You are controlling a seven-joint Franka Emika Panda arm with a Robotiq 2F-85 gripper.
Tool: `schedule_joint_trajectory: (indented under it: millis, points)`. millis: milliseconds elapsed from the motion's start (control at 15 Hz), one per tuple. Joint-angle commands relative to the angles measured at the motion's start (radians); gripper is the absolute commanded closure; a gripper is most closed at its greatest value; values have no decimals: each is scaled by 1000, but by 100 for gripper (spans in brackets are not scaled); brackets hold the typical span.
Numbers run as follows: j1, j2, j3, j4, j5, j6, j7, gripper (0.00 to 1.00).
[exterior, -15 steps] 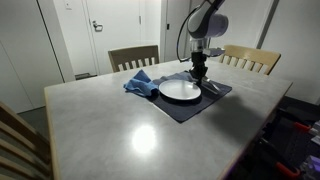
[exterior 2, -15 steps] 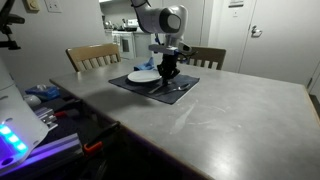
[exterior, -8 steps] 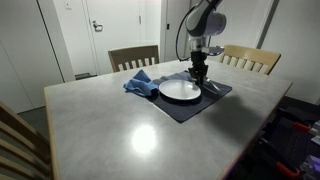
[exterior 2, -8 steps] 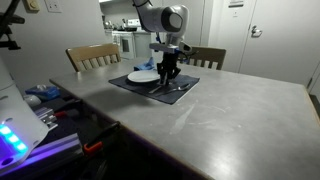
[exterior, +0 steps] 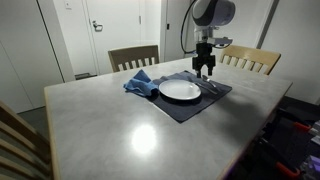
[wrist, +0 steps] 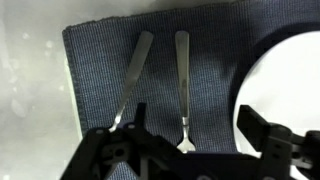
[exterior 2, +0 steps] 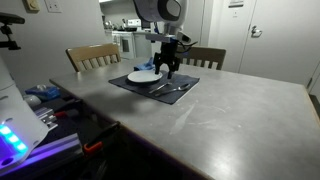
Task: Take the fork from the plate and put it on the table
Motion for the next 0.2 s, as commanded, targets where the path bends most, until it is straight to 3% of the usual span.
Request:
schedule_joint_trajectory:
  millis: [0, 133]
  points:
    - [7, -76, -8, -61, 2, -30, 13, 0]
    - [10, -89, -9, -68, -2, -31, 15, 0]
